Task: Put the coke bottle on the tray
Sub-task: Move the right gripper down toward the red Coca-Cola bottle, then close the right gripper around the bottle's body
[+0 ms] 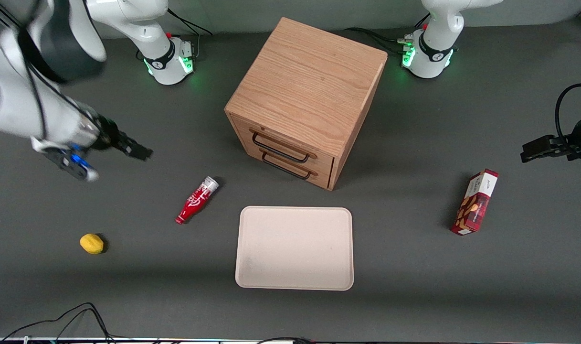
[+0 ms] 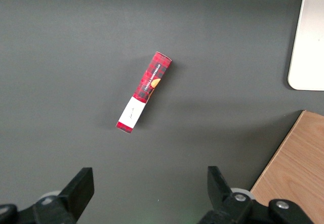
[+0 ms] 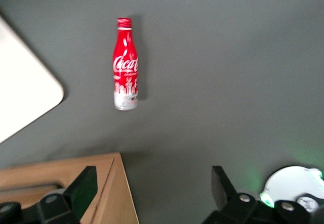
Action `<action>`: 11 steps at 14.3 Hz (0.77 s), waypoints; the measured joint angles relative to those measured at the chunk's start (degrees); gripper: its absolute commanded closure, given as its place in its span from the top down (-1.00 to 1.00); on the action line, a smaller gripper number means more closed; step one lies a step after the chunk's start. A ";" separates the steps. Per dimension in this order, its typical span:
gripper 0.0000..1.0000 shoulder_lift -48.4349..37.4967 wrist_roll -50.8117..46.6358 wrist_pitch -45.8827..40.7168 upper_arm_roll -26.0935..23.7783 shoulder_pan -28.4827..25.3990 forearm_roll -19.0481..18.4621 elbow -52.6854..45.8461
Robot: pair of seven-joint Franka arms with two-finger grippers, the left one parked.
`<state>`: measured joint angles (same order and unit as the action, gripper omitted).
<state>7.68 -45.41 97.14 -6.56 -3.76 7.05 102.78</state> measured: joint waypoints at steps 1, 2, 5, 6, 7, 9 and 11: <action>1.00 2.66 -1.38 3.58 -0.21 -0.01 0.00 1.65; 1.00 5.13 -2.62 7.20 -0.52 -0.02 0.00 3.01; 1.00 10.81 -6.18 17.45 -1.20 -0.51 0.00 5.77; 1.00 12.23 -6.96 20.56 -1.36 -0.73 0.00 6.55; 1.00 13.55 -7.44 23.58 -1.43 -0.98 0.00 7.35; 1.00 15.87 -7.72 28.88 -1.54 -1.34 0.00 8.65; 1.00 18.10 -8.36 33.35 -1.69 -1.64 0.00 9.46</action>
<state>25.79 -53.77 130.49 -8.25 -5.40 7.05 112.23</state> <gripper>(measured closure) 0.000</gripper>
